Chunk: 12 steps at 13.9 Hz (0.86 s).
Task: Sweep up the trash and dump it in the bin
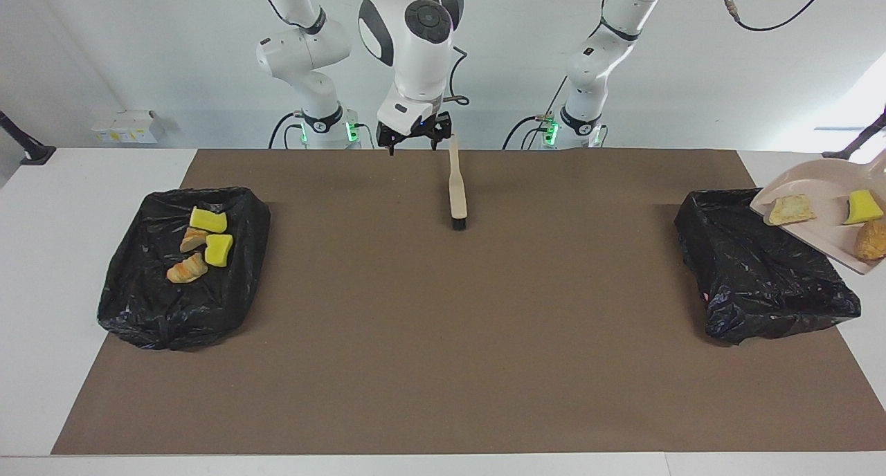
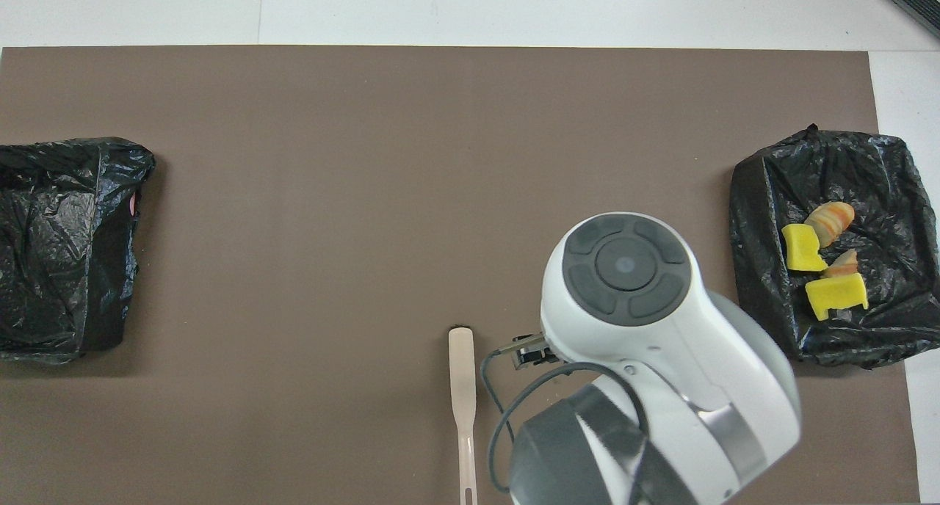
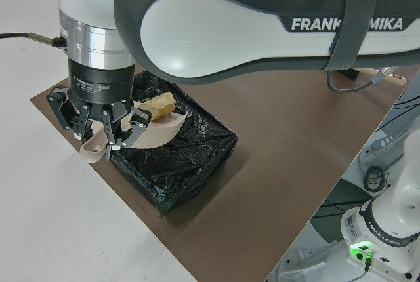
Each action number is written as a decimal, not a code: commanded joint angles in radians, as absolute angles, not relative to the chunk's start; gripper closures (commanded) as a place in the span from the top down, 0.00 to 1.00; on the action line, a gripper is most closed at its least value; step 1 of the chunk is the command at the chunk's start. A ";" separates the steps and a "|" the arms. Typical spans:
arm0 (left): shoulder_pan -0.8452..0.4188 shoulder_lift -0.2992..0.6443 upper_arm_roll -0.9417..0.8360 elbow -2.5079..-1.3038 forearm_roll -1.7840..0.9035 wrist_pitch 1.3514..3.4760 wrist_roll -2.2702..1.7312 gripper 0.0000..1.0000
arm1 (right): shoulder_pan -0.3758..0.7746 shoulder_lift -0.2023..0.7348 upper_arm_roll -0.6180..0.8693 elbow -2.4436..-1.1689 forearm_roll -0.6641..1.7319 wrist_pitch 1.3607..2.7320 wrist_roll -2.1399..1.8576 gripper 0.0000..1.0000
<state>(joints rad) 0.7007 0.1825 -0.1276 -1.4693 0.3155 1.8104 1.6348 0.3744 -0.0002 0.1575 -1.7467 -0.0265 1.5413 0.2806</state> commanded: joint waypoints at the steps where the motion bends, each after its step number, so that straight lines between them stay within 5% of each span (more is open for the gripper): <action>1: 0.649 0.144 -0.120 -1.541 0.408 1.841 1.632 0.00 | 0.273 -0.006 0.164 -1.677 -0.060 1.494 0.157 1.00; 12: 0.442 0.126 -0.121 -1.585 0.807 1.847 1.628 0.00 | 0.080 -0.003 0.048 -1.534 -0.137 1.529 0.132 1.00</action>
<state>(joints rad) 0.5125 0.1551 -0.1355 -1.5497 0.7312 1.8236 1.6309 0.0934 -0.0099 0.0840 -1.5689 -0.1381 1.5252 0.1317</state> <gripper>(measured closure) 0.665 0.000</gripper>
